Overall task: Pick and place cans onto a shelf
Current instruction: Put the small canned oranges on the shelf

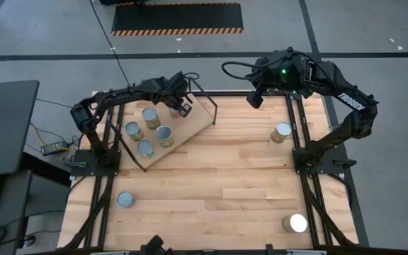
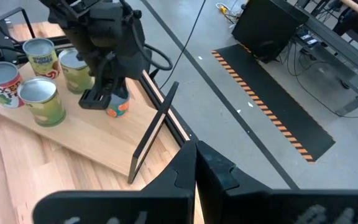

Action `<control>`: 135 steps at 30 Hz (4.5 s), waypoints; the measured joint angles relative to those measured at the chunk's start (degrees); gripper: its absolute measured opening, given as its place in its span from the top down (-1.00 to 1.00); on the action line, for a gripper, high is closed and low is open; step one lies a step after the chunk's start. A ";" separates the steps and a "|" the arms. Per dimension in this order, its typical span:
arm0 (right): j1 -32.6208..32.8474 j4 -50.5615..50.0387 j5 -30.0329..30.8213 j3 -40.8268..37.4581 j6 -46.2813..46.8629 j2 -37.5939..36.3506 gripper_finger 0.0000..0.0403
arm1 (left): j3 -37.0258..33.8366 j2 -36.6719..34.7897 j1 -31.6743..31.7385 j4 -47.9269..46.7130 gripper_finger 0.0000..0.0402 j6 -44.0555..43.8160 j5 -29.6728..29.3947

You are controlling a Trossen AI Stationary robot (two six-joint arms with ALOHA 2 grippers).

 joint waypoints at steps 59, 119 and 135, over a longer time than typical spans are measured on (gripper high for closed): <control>-0.04 -0.02 -0.09 0.00 0.45 0.00 0.94 | 1.14 0.80 -2.44 3.64 0.97 -7.98 1.56; -0.04 -0.02 -2.99 0.00 2.51 -0.02 0.94 | 1.14 2.47 0.06 -7.43 0.97 -8.76 -2.82; -0.04 -0.42 -3.17 0.00 2.38 -0.02 0.94 | 9.58 1.87 -3.46 -5.88 0.97 10.91 -1.93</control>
